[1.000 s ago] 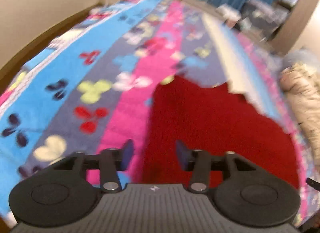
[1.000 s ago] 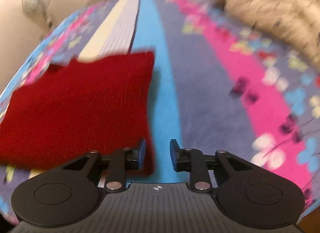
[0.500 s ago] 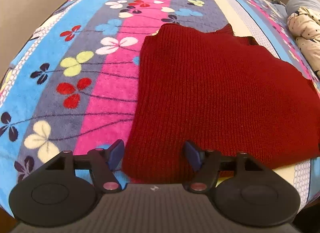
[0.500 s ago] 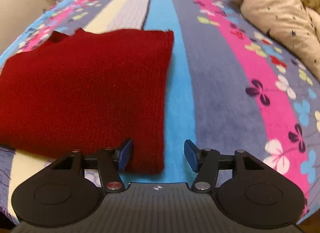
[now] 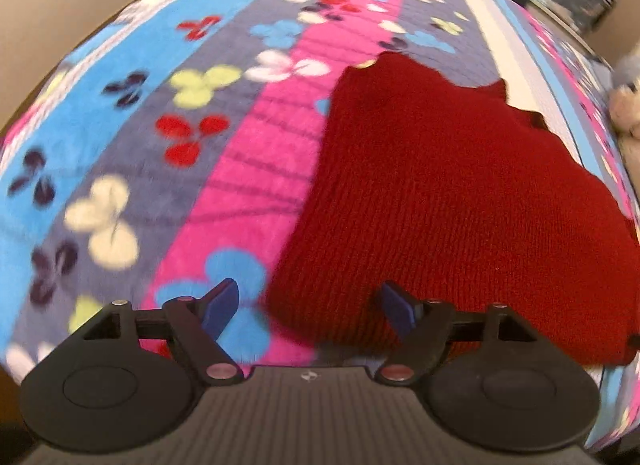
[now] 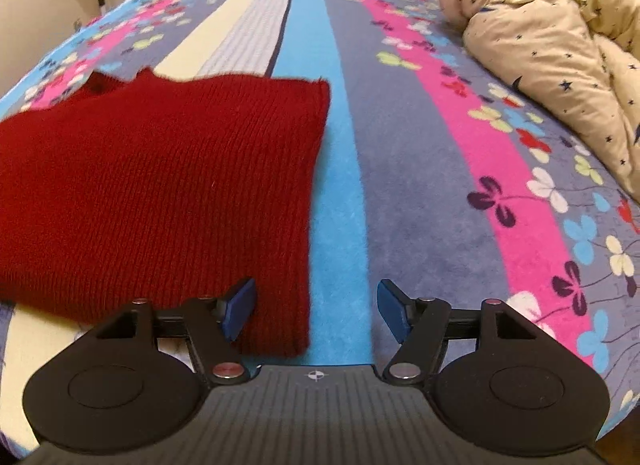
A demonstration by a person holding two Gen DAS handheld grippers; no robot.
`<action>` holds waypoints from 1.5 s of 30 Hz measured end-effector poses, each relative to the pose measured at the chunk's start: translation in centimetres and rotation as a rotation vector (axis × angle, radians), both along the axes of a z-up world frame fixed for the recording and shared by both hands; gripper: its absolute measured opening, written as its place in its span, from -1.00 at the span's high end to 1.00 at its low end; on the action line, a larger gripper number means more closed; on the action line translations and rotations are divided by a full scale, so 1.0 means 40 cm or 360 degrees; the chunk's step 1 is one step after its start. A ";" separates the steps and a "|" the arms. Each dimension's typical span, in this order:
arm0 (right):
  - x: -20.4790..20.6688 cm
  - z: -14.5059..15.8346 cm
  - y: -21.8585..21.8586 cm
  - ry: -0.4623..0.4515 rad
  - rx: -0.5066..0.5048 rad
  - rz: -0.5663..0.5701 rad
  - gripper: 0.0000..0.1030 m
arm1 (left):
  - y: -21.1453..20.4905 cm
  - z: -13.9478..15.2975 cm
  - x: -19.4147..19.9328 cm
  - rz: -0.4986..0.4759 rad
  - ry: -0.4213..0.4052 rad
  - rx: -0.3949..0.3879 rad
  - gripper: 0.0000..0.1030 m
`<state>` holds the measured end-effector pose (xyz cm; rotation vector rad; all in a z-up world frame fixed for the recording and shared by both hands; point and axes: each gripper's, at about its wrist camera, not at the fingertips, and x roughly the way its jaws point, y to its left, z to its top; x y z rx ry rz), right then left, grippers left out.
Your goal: Fold small clothes
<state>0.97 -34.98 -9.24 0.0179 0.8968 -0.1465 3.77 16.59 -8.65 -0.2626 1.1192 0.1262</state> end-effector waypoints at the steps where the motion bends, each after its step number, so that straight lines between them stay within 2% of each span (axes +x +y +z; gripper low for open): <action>1: 0.000 0.002 -0.005 -0.0010 0.0011 -0.0015 -0.33 | 0.002 -0.005 -0.009 0.0042 0.0012 -0.0024 -0.66; 4: 0.005 -0.002 -0.010 0.0012 0.0040 -0.0033 -0.33 | 0.008 -0.032 -0.034 0.0178 0.0071 -0.0158 -0.74; 8: 0.016 -0.022 0.011 0.0094 0.0019 0.0014 -0.33 | 0.002 -0.070 -0.045 0.0246 0.0163 -0.0349 -0.75; 12: 0.021 -0.031 0.030 0.0123 -0.0006 0.0042 -0.33 | -0.010 -0.066 -0.034 0.0249 0.0115 -0.0351 -0.75; 15: 0.024 -0.036 0.029 0.0142 -0.0004 0.0036 -0.35 | -0.007 -0.070 -0.030 0.0323 0.0093 -0.0382 -0.73; 17: 0.025 -0.038 0.028 0.0147 0.0000 0.0033 -0.37 | -0.008 -0.064 -0.033 0.0337 0.0062 -0.0373 -0.62; 18: 0.025 -0.038 0.027 0.0148 0.0001 0.0032 -0.37 | -0.011 -0.056 -0.035 0.0327 0.0029 -0.0373 -0.44; 19: 0.024 -0.038 0.027 0.0149 0.0002 0.0034 -0.38 | -0.014 -0.050 -0.035 0.0309 0.0008 -0.0381 -0.35; 24: 0.021 -0.037 0.023 0.0155 0.0003 0.0043 -0.40 | -0.026 -0.055 -0.035 0.0304 -0.0004 -0.0469 -0.37; 30: 0.025 -0.038 0.026 0.0165 -0.0010 0.0046 -0.41 | -0.004 -0.075 -0.007 0.0437 -0.0037 -0.0549 -0.38; 33: 0.027 -0.038 0.028 0.0171 -0.0014 0.0046 -0.41 | -0.005 -0.077 -0.003 0.0454 -0.0063 -0.0524 -0.38; 35: 0.028 -0.037 0.025 0.0175 -0.0006 0.0044 -0.41 | -0.011 -0.071 -0.007 0.0448 -0.0088 -0.0472 -0.28; 40: 0.025 -0.033 0.017 0.0180 0.0013 0.0049 -0.41 | -0.015 -0.051 -0.019 0.0393 -0.0151 -0.0367 0.39; 43: 0.024 -0.029 0.012 0.0179 0.0027 0.0056 -0.41 | -0.025 -0.024 -0.027 0.0359 -0.0200 -0.0334 0.60; 45: 0.022 -0.027 0.007 0.0175 0.0047 0.0052 -0.41 | -0.049 0.007 -0.027 0.0323 -0.0252 -0.0279 0.67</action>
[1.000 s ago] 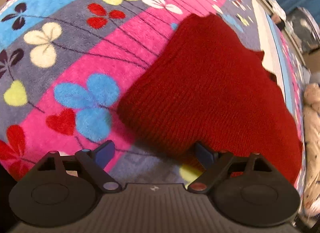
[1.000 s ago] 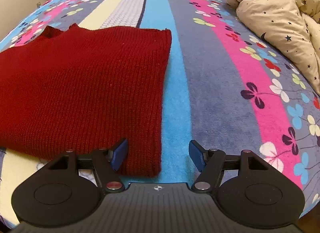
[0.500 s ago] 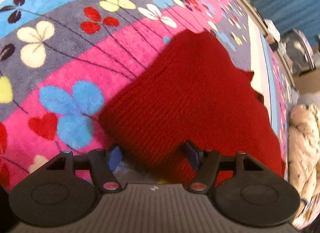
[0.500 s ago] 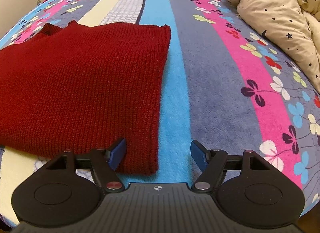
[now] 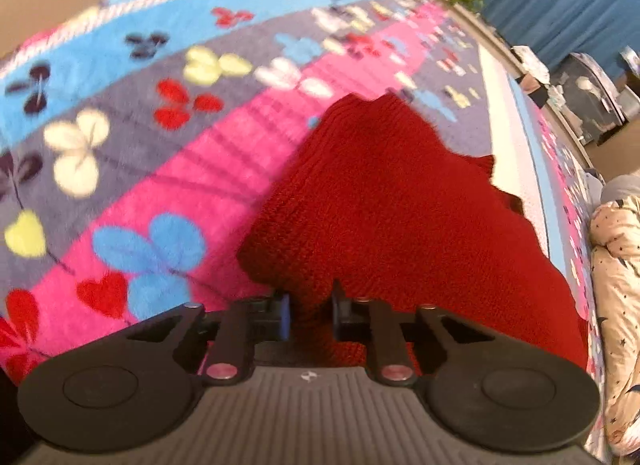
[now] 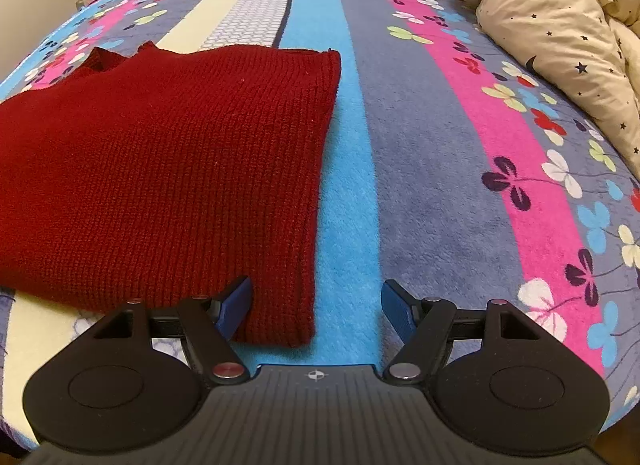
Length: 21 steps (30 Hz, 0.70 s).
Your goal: Fold small clothes
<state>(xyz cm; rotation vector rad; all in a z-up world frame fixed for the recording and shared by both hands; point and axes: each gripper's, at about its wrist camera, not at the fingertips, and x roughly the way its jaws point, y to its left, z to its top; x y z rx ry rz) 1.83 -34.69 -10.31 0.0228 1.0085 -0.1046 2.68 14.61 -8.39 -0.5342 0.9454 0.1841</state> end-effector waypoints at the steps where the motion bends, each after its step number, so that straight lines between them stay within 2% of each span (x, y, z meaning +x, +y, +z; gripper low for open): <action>1: -0.001 0.001 -0.003 -0.0001 0.0012 -0.0004 -0.41 | -0.026 0.027 0.000 -0.0041 -0.0060 0.0073 0.70; 5: -0.006 0.016 -0.017 -0.0038 0.0038 -0.0011 -0.41 | -0.190 0.160 -0.009 -0.0288 -0.0381 0.0330 0.72; 9: -0.015 0.031 -0.051 -0.0085 0.0069 -0.0054 -0.40 | -0.412 0.249 -0.006 -0.0587 -0.0589 0.0404 0.73; 11: -0.027 0.046 -0.080 -0.0148 0.0097 -0.0110 -0.37 | -0.542 0.265 -0.009 -0.0774 -0.0655 0.0416 0.73; 13: -0.047 0.076 -0.126 -0.0286 0.0100 -0.0239 -0.33 | -0.682 0.249 -0.019 -0.0975 -0.0683 0.0425 0.73; 16: -0.091 0.113 -0.220 -0.0479 0.0084 -0.0547 -0.33 | -0.888 0.162 -0.053 -0.1311 -0.0638 0.0423 0.74; 19: -0.135 0.127 -0.300 -0.0596 0.0132 -0.0787 -0.32 | -1.054 0.019 -0.082 -0.1640 -0.0442 0.0406 0.72; 21: -0.156 0.134 -0.331 -0.0670 0.0184 -0.0856 -0.32 | -1.111 -0.065 -0.094 -0.1722 -0.0317 0.0475 0.64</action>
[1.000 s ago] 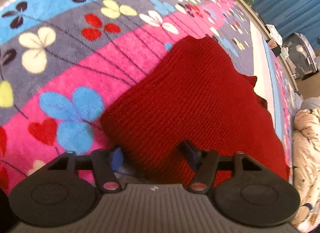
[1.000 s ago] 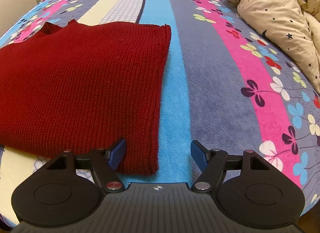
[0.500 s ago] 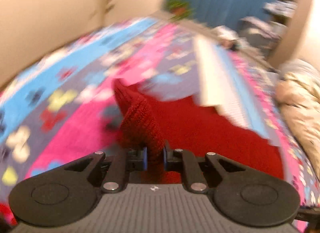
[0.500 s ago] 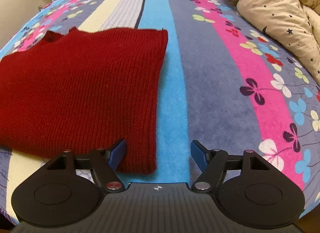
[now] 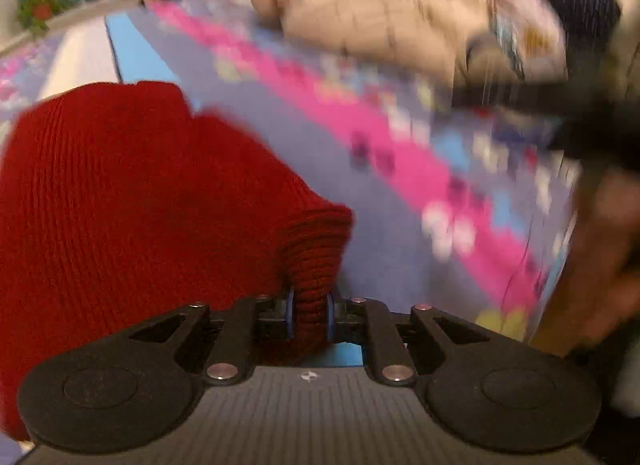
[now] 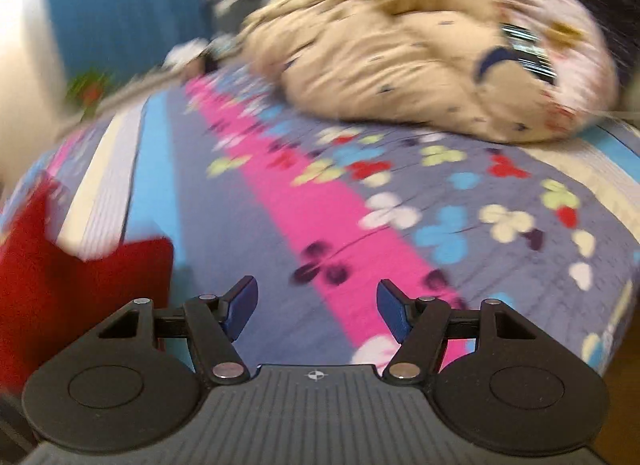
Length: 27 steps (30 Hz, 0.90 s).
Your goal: Fold small clothes
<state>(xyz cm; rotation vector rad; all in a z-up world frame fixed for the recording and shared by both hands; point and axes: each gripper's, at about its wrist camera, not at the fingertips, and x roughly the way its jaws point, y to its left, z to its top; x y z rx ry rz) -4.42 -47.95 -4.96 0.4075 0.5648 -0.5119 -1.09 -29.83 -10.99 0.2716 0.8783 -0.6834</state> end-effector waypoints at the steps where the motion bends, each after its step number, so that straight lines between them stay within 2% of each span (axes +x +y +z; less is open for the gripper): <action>1: -0.006 0.002 -0.009 -0.0043 0.0031 0.0005 -0.32 | -0.004 -0.007 -0.009 -0.0019 -0.0059 0.0009 0.52; 2: -0.007 0.003 -0.011 -0.0091 0.0079 0.0050 -0.32 | -0.002 -0.001 -0.017 -0.0045 -0.0089 -0.0003 0.41; 3: -0.006 0.002 -0.009 -0.0124 0.0126 0.0115 -0.33 | 0.008 0.010 -0.023 -0.0066 -0.0078 -0.0037 0.14; 4: 0.002 0.000 -0.003 -0.0149 0.0177 0.0196 -0.33 | 0.028 0.024 -0.026 -0.0087 -0.0048 -0.0095 -0.05; 7: 0.048 -0.007 0.048 -0.0167 0.0292 0.0486 -0.34 | 0.112 0.077 -0.035 -0.0111 -0.0049 -0.0198 -0.21; 9: 0.083 -0.013 0.091 -0.0139 0.0332 0.0656 -0.41 | 0.192 0.101 -0.048 -0.0115 -0.0104 -0.0214 -0.21; 12: 0.145 -0.051 0.172 0.0045 0.0336 0.0852 -0.45 | 0.320 0.117 -0.048 -0.0020 -0.0160 -0.0215 -0.21; 13: 0.168 -0.074 0.202 0.0164 0.0292 0.0891 -0.44 | 0.359 0.128 -0.038 0.0027 -0.0164 -0.0210 -0.21; 15: 0.195 -0.113 0.241 0.0370 0.0167 0.0902 -0.36 | 0.426 0.128 -0.015 0.0175 -0.0146 -0.0196 -0.21; 17: 0.198 -0.115 0.256 0.0378 0.0144 0.0896 -0.05 | 0.478 0.128 0.019 0.0314 -0.0082 -0.0248 -0.23; 18: 0.192 -0.104 0.262 0.0343 0.0132 0.0900 0.30 | 0.501 0.127 0.035 0.0374 -0.0046 -0.0284 -0.31; 19: 0.184 -0.094 0.263 0.0314 0.0113 0.0917 0.47 | 0.523 0.130 0.046 0.0423 -0.0024 -0.0305 -0.39; 21: 0.164 -0.080 0.252 0.0263 0.0124 0.0930 0.55 | 0.550 0.134 0.068 0.0487 0.0004 -0.0332 -0.41; 24: 0.117 -0.059 0.198 0.0153 0.0228 0.0803 0.58 | 0.576 0.141 0.099 0.0535 0.0027 -0.0351 -0.53; 27: 0.101 -0.082 0.159 0.0192 0.0321 0.0716 0.57 | 0.577 0.138 0.162 0.0594 0.0070 -0.0406 -0.63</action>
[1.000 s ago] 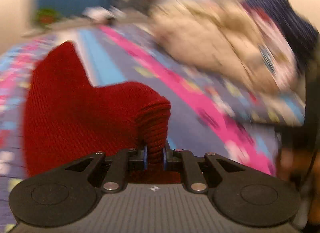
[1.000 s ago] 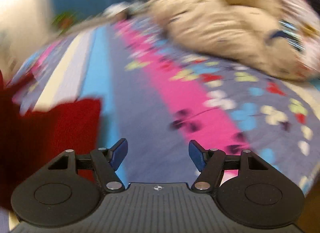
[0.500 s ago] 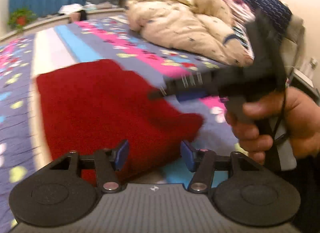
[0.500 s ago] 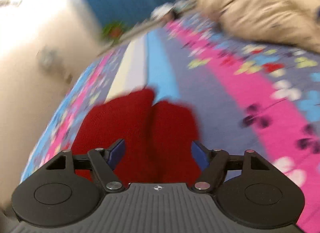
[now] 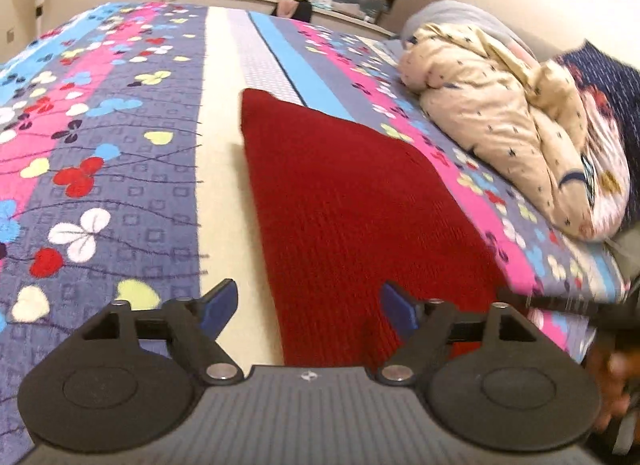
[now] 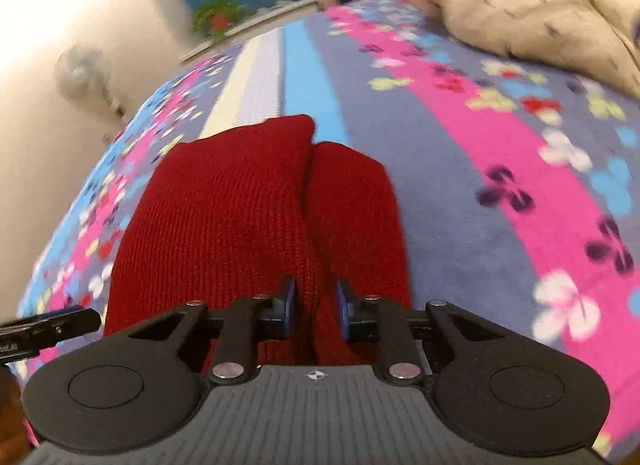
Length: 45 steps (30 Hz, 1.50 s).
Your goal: Fold small clothes
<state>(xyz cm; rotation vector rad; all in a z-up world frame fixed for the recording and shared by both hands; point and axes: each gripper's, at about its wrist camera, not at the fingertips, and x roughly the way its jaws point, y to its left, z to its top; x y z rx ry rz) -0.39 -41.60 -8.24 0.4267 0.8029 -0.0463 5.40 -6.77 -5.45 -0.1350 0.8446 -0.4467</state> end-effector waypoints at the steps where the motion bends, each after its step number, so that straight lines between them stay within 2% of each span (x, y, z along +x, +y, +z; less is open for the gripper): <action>1: 0.003 -0.018 0.010 0.0048 -0.0037 0.0010 0.48 | -0.011 -0.010 0.028 0.0009 0.0023 -0.0020 -0.65; 2: 0.008 -0.029 0.019 0.0077 -0.0072 0.0026 0.39 | -0.013 -0.018 0.051 0.0015 0.0057 -0.0042 -0.66; 4: 0.015 -0.043 0.040 0.0135 -0.0138 0.0045 -0.21 | -0.018 -0.036 0.107 0.0048 0.0144 -0.0083 -0.66; 6: 0.012 -0.052 0.041 0.0168 -0.0144 0.0004 -0.54 | -0.016 -0.055 0.164 0.0083 0.0214 -0.0163 -0.68; 7: 0.018 -0.057 0.039 0.0190 -0.0128 -0.0031 -0.66 | -0.014 -0.064 0.189 0.0090 0.0245 -0.0207 -0.78; 12: 0.045 -0.091 -0.002 0.0270 0.0099 -0.0133 -0.73 | -0.021 -0.116 0.304 0.0123 0.0338 -0.0353 -0.98; 16: 0.068 -0.098 0.012 0.0270 0.0126 -0.0081 -0.73 | -0.043 -0.174 0.384 0.0106 0.0478 -0.0516 -1.00; 18: 0.078 -0.099 0.017 0.0280 0.0143 -0.0073 -0.77 | -0.058 -0.203 0.415 0.0105 0.0544 -0.0549 -1.00; 21: 0.095 -0.105 0.020 0.0292 0.0163 -0.0089 -0.77 | -0.056 -0.228 0.443 0.0126 0.0610 -0.0587 -0.96; 23: 0.102 -0.102 0.024 0.0278 0.0170 -0.0098 -0.70 | -0.056 -0.213 0.437 0.0120 0.0573 -0.0543 -0.74; 25: 0.108 -0.092 0.037 0.0246 0.0150 -0.0104 -0.46 | -0.050 -0.184 0.424 0.0096 0.0506 -0.0491 -0.36; 26: 0.109 -0.086 0.046 0.0227 0.0131 -0.0115 -0.38 | -0.043 -0.168 0.418 0.0083 0.0484 -0.0486 -0.30; 27: 0.111 -0.080 0.054 0.0201 0.0118 -0.0115 -0.15 | -0.037 -0.147 0.413 0.0061 0.0454 -0.0477 -0.25; 28: 0.113 -0.067 0.065 0.0163 0.0100 -0.0111 0.01 | -0.032 -0.125 0.406 0.0042 0.0413 -0.0459 -0.24; 31: 0.124 -0.048 0.092 0.0071 0.0137 -0.0101 0.28 | 0.000 -0.049 0.392 0.0039 0.0254 -0.0358 -0.24; 36: 0.158 -0.013 0.180 -0.0104 0.0208 0.0081 0.40 | 0.109 0.042 0.403 0.0082 0.0087 -0.0268 -0.24; 39: 0.179 0.012 0.248 -0.0217 0.0200 0.0215 0.41 | 0.195 0.057 0.431 0.0129 0.0129 -0.0262 -0.26; 41: 0.191 0.017 0.279 -0.0234 0.0223 0.0280 0.41 | 0.247 0.046 0.452 0.0181 0.0184 -0.0260 -0.30; 43: 0.208 0.009 0.307 -0.0182 0.0289 0.0358 0.40 | 0.297 0.019 0.466 0.0285 0.0264 -0.0233 -0.44; 45: 0.219 -0.014 0.327 -0.0099 0.0313 0.0377 0.38 | 0.346 0.001 0.452 0.0449 0.0303 -0.0101 -0.45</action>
